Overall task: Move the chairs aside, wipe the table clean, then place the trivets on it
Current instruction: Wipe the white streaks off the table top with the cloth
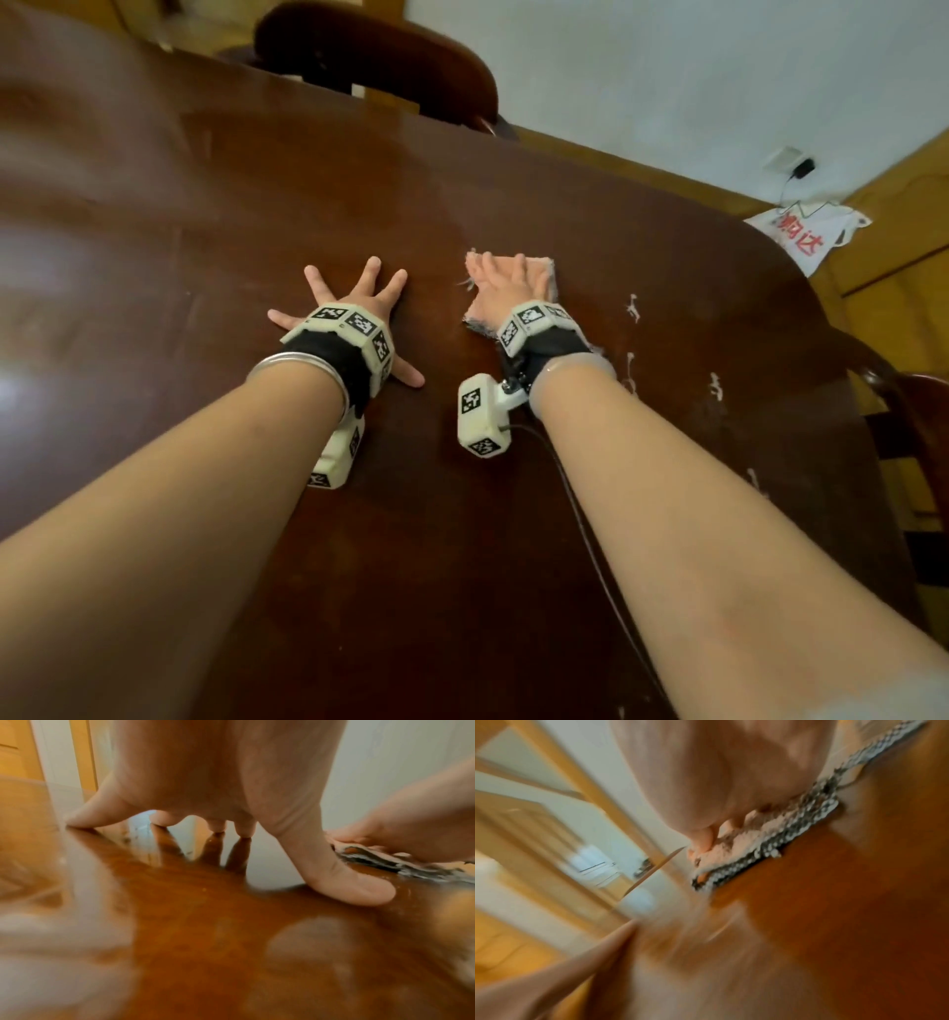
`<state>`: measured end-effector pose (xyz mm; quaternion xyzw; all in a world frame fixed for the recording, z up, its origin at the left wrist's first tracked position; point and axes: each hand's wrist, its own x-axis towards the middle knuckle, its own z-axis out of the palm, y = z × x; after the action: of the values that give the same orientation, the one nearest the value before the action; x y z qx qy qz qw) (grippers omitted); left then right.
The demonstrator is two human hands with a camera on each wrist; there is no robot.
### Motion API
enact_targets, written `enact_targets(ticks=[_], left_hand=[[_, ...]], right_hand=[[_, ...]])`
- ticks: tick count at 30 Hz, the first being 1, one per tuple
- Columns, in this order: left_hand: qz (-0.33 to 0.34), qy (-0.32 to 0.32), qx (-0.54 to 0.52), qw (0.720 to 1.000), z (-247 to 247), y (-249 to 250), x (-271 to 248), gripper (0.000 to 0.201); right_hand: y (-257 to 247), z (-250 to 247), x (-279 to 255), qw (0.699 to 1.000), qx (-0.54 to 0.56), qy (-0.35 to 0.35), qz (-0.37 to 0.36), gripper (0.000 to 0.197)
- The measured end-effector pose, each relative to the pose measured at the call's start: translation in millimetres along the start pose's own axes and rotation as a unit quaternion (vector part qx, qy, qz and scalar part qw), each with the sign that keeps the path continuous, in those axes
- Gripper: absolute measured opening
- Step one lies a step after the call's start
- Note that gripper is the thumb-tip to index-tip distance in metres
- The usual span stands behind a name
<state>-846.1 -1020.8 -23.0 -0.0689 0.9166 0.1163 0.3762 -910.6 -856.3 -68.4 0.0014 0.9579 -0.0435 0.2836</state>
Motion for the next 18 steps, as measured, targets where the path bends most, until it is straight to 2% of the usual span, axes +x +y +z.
enact_targets(ticks=[3, 6, 7, 9, 11, 13, 16, 18], left_hand=[[-0.002, -0.001, 0.001, 1.0, -0.5, 0.5, 0.2, 0.142], [0.004, -0.009, -0.006, 1.0, -1.4, -1.4, -1.0, 0.142], [0.005, -0.009, -0.008, 1.0, -1.6, -1.6, -1.8, 0.142], [0.008, -0.006, -0.011, 1.0, -1.9, -1.4, -3.0, 0.141], [0.009, -0.006, -0.016, 1.0, -2.1, -1.4, -2.9, 0.141], [0.008, -0.008, -0.018, 1.0, -1.7, -1.7, -2.1, 0.141], [0.004, -0.004, -0.008, 1.0, -0.9, -2.3, 0.9, 0.141], [0.002, -0.007, -0.008, 1.0, -0.8, -1.6, 0.7, 0.14]], right_hand=[[-27.4, 9.9, -49.9, 0.998, -0.019, -0.021, -0.061, 0.082], [10.7, 16.7, -99.1, 0.995, -0.006, -0.03, -0.091, 0.061], [27.8, 14.8, -103.8, 0.996, 0.0, -0.026, -0.087, 0.055], [46.4, 3.4, -91.1, 0.999, 0.014, -0.022, -0.035, 0.051], [34.6, -9.4, -73.8, 0.999, 0.03, -0.013, 0.02, 0.052], [6.9, -12.4, -59.8, 0.999, 0.027, 0.0, 0.021, 0.054], [-24.1, -3.7, -61.5, 0.998, -0.015, 0.005, -0.062, 0.058], [-16.3, 10.9, -85.0, 0.992, -0.05, -0.008, -0.119, 0.06]])
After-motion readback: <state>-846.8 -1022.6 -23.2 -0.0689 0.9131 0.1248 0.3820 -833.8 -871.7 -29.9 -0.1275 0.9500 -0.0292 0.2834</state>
